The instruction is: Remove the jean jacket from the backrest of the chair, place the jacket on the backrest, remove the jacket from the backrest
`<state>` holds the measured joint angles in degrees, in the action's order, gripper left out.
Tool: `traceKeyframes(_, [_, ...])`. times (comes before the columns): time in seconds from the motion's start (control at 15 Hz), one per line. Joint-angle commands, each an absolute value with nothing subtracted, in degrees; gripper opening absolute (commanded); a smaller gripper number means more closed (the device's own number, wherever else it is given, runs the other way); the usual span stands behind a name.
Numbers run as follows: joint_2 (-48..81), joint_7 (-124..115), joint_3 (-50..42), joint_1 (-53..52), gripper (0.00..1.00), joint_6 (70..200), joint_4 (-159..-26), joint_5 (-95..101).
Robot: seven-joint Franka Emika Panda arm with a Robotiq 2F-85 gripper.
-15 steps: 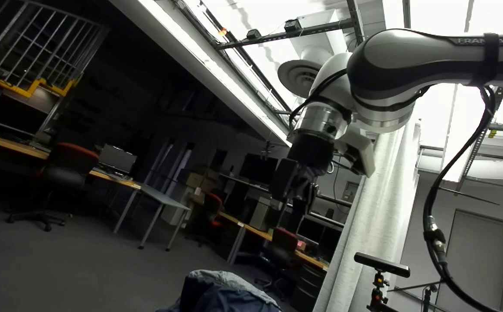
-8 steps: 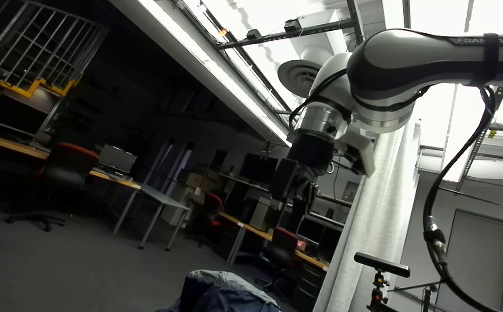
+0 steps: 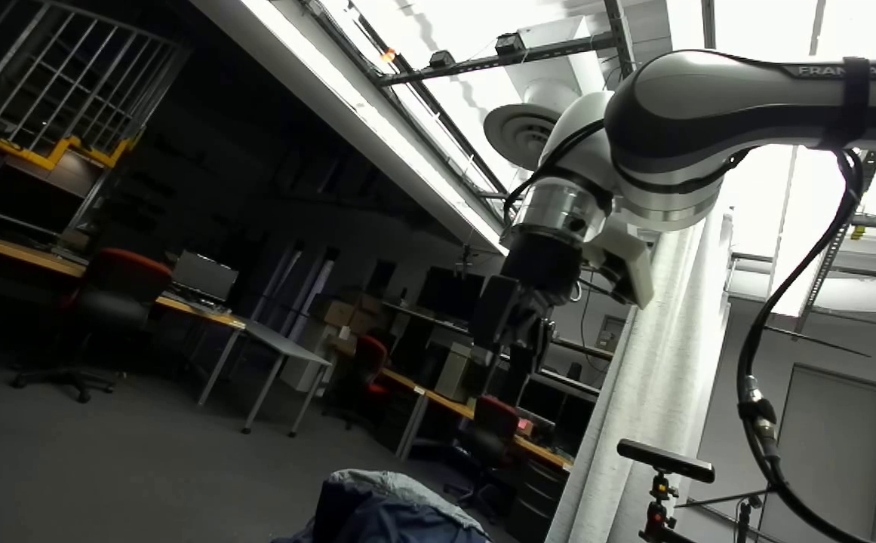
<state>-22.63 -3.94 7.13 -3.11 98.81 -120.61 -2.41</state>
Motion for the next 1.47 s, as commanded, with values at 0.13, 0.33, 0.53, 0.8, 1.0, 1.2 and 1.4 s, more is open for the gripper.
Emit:
traceKeyframes(0.13, [-21.8,-4.2,6.0,-3.3,1.00,99.7,-120.3,-2.6])
traceKeyframes(0.33, [-20.3,-4.3,4.4,-2.0,1.00,100.5,-119.9,-2.1])
traceKeyframes(0.53, [-18.9,-3.8,1.6,0.1,1.00,100.6,-119.1,-1.2])
traceKeyframes(0.8, [-15.1,-3.4,-2.2,3.3,1.00,103.5,-117.8,-0.6])
traceKeyframes(1.0, [-11.5,-4.3,-4.4,5.5,1.00,109.5,-116.5,1.1])
traceKeyframes(1.2, [-7.8,-5.1,-5.9,7.0,1.00,114.5,-114.2,2.2])
traceKeyframes(1.4, [-8.7,-3.8,-6.6,7.0,1.00,114.9,-115.8,0.7])
